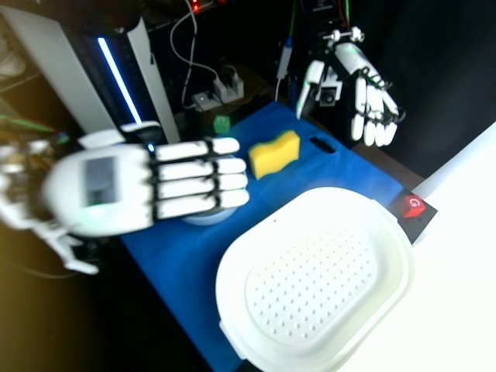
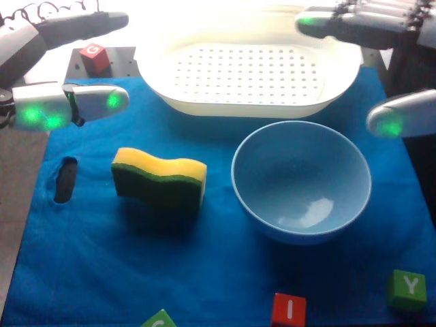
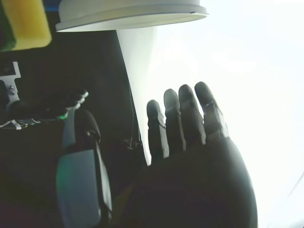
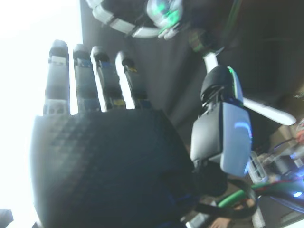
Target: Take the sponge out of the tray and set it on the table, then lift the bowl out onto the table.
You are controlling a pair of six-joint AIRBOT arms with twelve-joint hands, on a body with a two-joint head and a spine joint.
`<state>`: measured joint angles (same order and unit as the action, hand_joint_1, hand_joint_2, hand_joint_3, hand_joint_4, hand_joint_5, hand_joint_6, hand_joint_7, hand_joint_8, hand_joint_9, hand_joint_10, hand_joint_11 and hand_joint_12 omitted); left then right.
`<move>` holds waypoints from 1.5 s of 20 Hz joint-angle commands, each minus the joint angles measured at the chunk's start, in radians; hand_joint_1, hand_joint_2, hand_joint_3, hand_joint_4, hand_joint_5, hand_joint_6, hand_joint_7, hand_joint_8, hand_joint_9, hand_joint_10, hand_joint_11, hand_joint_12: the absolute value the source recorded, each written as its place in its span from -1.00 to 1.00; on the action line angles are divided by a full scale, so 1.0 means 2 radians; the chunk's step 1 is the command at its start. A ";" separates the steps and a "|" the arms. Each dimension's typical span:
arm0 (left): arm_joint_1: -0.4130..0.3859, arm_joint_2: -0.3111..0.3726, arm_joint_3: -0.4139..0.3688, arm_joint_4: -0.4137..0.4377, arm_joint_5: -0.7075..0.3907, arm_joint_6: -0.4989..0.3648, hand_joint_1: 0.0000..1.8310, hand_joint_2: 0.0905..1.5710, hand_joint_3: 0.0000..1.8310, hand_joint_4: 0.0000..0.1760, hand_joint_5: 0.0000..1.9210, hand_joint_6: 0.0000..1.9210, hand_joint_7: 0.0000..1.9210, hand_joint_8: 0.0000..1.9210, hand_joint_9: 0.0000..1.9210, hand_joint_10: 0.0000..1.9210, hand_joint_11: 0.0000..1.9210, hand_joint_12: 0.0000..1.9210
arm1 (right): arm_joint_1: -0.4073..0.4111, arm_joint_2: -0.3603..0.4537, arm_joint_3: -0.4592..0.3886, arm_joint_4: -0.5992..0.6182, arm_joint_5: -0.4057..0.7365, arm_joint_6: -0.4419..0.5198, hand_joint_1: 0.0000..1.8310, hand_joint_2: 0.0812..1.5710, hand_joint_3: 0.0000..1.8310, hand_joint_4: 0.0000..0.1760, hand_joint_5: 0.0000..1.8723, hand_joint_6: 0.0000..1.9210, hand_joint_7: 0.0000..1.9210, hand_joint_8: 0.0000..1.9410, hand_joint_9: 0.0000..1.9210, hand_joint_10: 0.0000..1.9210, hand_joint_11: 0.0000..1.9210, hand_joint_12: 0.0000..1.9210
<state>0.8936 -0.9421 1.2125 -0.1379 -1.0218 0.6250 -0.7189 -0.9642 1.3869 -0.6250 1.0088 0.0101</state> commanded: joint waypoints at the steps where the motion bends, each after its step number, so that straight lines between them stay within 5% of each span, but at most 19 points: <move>1: -0.003 0.003 -0.001 -0.010 -0.075 -0.008 -0.27 0.20 -1.00 -0.32 -0.58 -1.00 -0.62 -1.00 -0.68 -1.00 -1.00 -0.17 | -0.013 -0.003 0.005 0.067 0.082 0.001 -0.79 0.40 -0.98 0.70 -1.00 -1.00 -1.00 -1.00 -1.00 -1.00 -1.00 -1.00; 2: 0.001 0.004 -0.004 -0.010 -0.085 -0.008 -0.20 0.23 -0.99 -0.18 -0.56 -1.00 -0.62 -1.00 -0.72 -1.00 -1.00 -0.12 | -0.053 -0.007 0.011 0.124 0.115 0.001 -0.75 0.41 -0.98 0.61 -0.97 -0.99 -1.00 -1.00 -1.00 -1.00 -1.00 -1.00; 5: 0.023 0.011 -0.020 -0.019 -0.115 -0.009 -0.17 0.23 -1.00 -0.30 -0.57 -1.00 -0.67 -1.00 -0.77 -1.00 -1.00 -0.21 | -0.112 -0.013 0.015 0.203 0.159 0.001 -0.73 0.39 -1.00 0.65 -0.97 -0.99 -1.00 -1.00 -1.00 -1.00 -1.00 -1.00; 6: 0.040 0.017 -0.029 -0.030 -0.135 -0.009 -0.15 0.26 -0.99 -0.31 -0.61 -1.00 -0.70 -1.00 -0.80 -1.00 -1.00 -0.29 | -0.126 -0.014 0.017 0.230 0.172 0.001 -0.65 0.38 -1.00 0.91 -0.95 -0.99 -1.00 -1.00 -1.00 -1.00 -1.00 -1.00; 10: 0.105 0.027 -0.051 -0.082 -0.193 -0.012 -0.26 0.28 -1.00 -0.14 -0.71 -1.00 -0.76 -1.00 -0.84 -1.00 -1.00 -0.49 | -0.161 -0.015 0.017 0.281 0.193 0.001 -0.75 0.45 -0.98 0.72 -0.96 -1.00 -1.00 -1.00 -1.00 -1.00 -1.00 -1.00; 12: 0.114 0.027 -0.052 -0.088 -0.204 -0.020 -0.38 0.25 -1.00 0.25 -0.82 -1.00 -0.86 -1.00 -0.92 -1.00 -1.00 -0.68 | -0.171 -0.016 0.015 0.294 0.200 0.001 -0.74 0.41 -1.00 0.75 -0.96 -1.00 -1.00 -1.00 -1.00 -1.00 -1.00 -1.00; 13: 0.114 0.027 -0.053 -0.091 -0.209 -0.020 -0.42 0.20 -1.00 0.79 -0.97 -1.00 -0.97 -1.00 -0.98 -1.00 -1.00 -0.84 | -0.172 -0.018 0.015 0.298 0.206 0.001 -0.73 0.42 -1.00 0.84 -0.95 -0.99 -1.00 -1.00 -1.00 -1.00 -1.00 -1.00; 14: 0.114 0.027 -0.053 -0.093 -0.217 -0.020 -0.46 0.15 -1.00 0.96 -0.99 -1.00 -1.00 -1.00 -1.00 -1.00 -1.00 -0.97 | -0.172 -0.019 0.016 0.300 0.215 0.001 -0.71 0.43 -1.00 0.97 -0.93 -0.99 -0.97 -0.99 -1.00 -1.00 -1.00 -1.00; 16: 0.114 0.028 -0.056 -0.093 -0.235 -0.020 -0.49 0.11 -1.00 0.99 -1.00 -1.00 -1.00 -1.00 -1.00 -1.00 -1.00 -0.99 | -0.172 -0.019 0.013 0.293 0.243 0.002 -0.74 0.44 -0.99 0.99 -0.93 -0.99 -0.97 -0.99 -1.00 -1.00 -1.00 -1.00; 17: 0.114 0.030 -0.060 -0.090 -0.247 -0.020 -0.59 0.09 -1.00 1.00 -1.00 -1.00 -1.00 -1.00 -1.00 -1.00 -1.00 -1.00 | -0.172 -0.016 0.008 0.290 0.253 0.001 -0.67 0.49 -0.98 0.72 -0.97 -1.00 -1.00 -1.00 -1.00 -1.00 -1.00 -1.00; 20: 0.114 0.036 -0.067 -0.083 -0.279 -0.020 -0.69 0.15 -0.99 1.00 -1.00 -1.00 -1.00 -1.00 -1.00 -1.00 -0.99 -1.00 | -0.172 -0.018 0.007 0.291 0.284 0.001 -0.47 0.35 -1.00 0.98 -0.96 -0.99 -1.00 -1.00 -1.00 -1.00 -1.00 -1.00; 22: 0.111 0.040 -0.068 -0.080 -0.302 -0.020 -0.70 0.10 -1.00 1.00 -1.00 -1.00 -1.00 -1.00 -1.00 -1.00 -1.00 -1.00 | -0.172 -0.018 0.007 0.292 0.310 0.001 -0.52 0.28 -1.00 0.94 -0.96 -0.99 -0.99 -0.99 -1.00 -1.00 -1.00 -1.00; 24: 0.097 0.041 -0.065 -0.071 -0.305 -0.020 -0.63 0.07 -1.00 1.00 -1.00 -1.00 -1.00 -1.00 -1.00 -1.00 -1.00 -1.00 | -0.171 -0.017 0.007 0.295 0.320 0.001 -0.53 0.26 -1.00 0.76 -0.96 -1.00 -0.99 -1.00 -1.00 -1.00 -1.00 -1.00; 25: 0.087 0.041 -0.061 -0.065 -0.303 -0.020 -0.54 0.12 -1.00 0.75 -1.00 -1.00 -1.00 -1.00 -1.00 -1.00 -1.00 -1.00 | -0.170 -0.017 0.008 0.295 0.320 0.001 -0.48 0.25 -1.00 0.41 -0.98 -1.00 -1.00 -1.00 -1.00 -1.00 -1.00 -1.00; 26: 0.081 0.039 -0.060 -0.061 -0.306 -0.020 -0.57 0.09 -1.00 0.72 -1.00 -1.00 -1.00 -1.00 -1.00 -1.00 -1.00 -1.00 | -0.168 -0.017 0.008 0.295 0.325 0.001 -0.51 0.27 -1.00 0.63 -1.00 -1.00 -1.00 -1.00 -1.00 -1.00 -1.00 -1.00; 27: 0.080 0.038 -0.060 -0.058 -0.314 -0.021 -0.57 0.09 -1.00 0.72 -1.00 -1.00 -1.00 -1.00 -1.00 -1.00 -1.00 -1.00 | -0.167 -0.018 0.006 0.295 0.341 0.001 -0.51 0.27 -1.00 0.63 -1.00 -1.00 -1.00 -1.00 -1.00 -1.00 -1.00 -1.00; 28: 0.080 0.037 -0.062 -0.055 -0.331 -0.028 -0.77 0.22 -0.99 0.30 -1.00 -1.00 -1.00 -1.00 -1.00 -1.00 -0.99 -0.99 | -0.167 -0.017 0.001 0.295 0.364 0.001 -0.58 0.24 -1.00 -0.21 -0.95 -0.98 -1.00 -1.00 -1.00 -1.00 -1.00 -1.00; 29: 0.080 0.037 -0.062 -0.051 -0.342 -0.034 -0.77 0.22 -0.99 0.30 -1.00 -1.00 -1.00 -1.00 -1.00 -1.00 -0.99 -0.99 | -0.167 -0.015 -0.003 0.296 0.377 0.001 -0.58 0.24 -1.00 -0.21 -0.95 -0.98 -1.00 -1.00 -1.00 -1.00 -1.00 -1.00; 30: 0.080 0.038 -0.063 -0.046 -0.354 -0.042 -0.81 0.25 -0.99 0.18 -1.00 -1.00 -1.00 -1.00 -0.98 -0.99 -0.99 -0.99 | -0.166 -0.005 -0.014 0.292 0.377 0.001 -0.53 0.20 -1.00 -0.89 -0.82 -0.98 -0.87 -0.99 -0.85 -0.98 -0.91 -0.96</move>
<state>1.0634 -0.8677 1.0874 -0.2226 -1.5826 0.5480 -1.0618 -0.9749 1.3487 -0.0837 1.6272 0.0017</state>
